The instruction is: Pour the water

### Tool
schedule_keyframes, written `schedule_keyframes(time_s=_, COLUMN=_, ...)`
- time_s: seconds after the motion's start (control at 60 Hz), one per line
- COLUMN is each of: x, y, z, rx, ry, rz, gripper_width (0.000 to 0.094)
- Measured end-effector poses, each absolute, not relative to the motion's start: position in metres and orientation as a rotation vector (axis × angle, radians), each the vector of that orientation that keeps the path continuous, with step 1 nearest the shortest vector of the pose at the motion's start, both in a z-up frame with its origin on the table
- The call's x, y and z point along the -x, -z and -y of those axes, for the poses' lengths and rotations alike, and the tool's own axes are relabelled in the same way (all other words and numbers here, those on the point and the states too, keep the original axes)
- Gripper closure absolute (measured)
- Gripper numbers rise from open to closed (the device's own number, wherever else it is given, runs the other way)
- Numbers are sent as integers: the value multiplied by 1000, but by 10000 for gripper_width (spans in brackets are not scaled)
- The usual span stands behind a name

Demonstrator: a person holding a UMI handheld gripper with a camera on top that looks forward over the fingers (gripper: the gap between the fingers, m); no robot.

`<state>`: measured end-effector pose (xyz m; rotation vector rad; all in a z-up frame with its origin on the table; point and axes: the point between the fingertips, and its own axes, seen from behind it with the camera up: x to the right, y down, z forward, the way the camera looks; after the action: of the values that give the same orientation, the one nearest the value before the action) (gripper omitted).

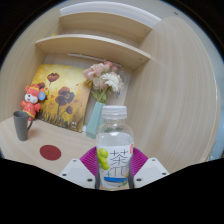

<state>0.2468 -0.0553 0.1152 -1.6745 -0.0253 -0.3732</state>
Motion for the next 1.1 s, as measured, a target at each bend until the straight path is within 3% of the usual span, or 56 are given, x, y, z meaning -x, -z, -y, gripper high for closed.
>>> schedule_keyframes(time_s=0.217, x=-149, y=-168, z=9, rx=1565, ry=681, rz=442, gripper_width=551)
schedule_keyframes(time_s=0.417, x=-57, y=-193, z=-26, rx=1321, ry=1025, rz=855, gripper_width=552)
schedule_keyframes(time_s=0.983, x=55, y=-181, z=-60, rx=493, ry=1648, rz=1640, gripper_width=550)
schedule_keyframes(time_s=1.1, x=60, y=-181, z=-63, rx=406, ry=1686, rz=1676, gripper_width=529)
